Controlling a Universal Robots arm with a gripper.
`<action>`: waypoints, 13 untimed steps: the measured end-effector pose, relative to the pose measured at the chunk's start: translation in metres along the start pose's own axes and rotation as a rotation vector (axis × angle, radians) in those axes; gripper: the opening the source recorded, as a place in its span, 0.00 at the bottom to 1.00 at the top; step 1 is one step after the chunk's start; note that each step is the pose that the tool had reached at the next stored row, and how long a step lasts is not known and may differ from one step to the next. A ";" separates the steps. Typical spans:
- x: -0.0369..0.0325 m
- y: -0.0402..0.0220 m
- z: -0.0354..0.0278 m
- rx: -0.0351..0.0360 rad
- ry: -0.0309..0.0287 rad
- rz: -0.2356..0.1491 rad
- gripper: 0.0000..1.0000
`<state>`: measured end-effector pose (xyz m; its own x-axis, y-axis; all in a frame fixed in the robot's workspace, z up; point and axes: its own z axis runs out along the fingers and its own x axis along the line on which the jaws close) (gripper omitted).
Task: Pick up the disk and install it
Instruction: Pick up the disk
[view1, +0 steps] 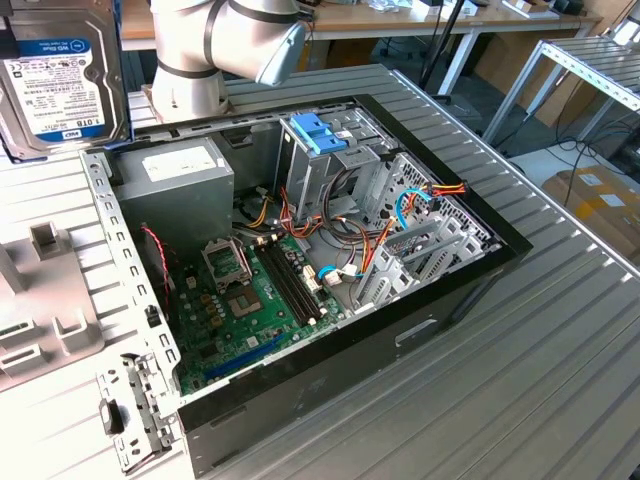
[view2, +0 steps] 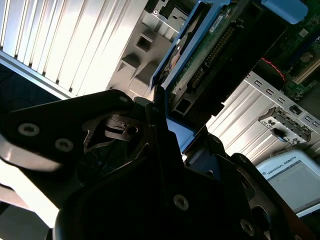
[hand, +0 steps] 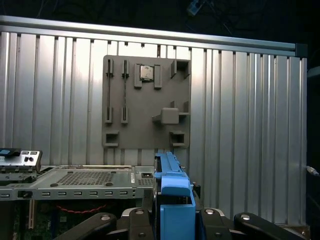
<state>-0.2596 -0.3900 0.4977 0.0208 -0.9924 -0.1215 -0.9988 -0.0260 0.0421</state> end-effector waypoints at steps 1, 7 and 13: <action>0.0004 -0.0002 0.0000 0.0000 0.0000 0.000 0.37; 0.0031 -0.0011 -0.0003 0.0000 0.0000 0.000 0.37; 0.0056 -0.0016 -0.0005 0.0000 0.0000 0.000 0.37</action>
<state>-0.2578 -0.3955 0.4974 0.0208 -0.9924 -0.1215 -0.9988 -0.0261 0.0421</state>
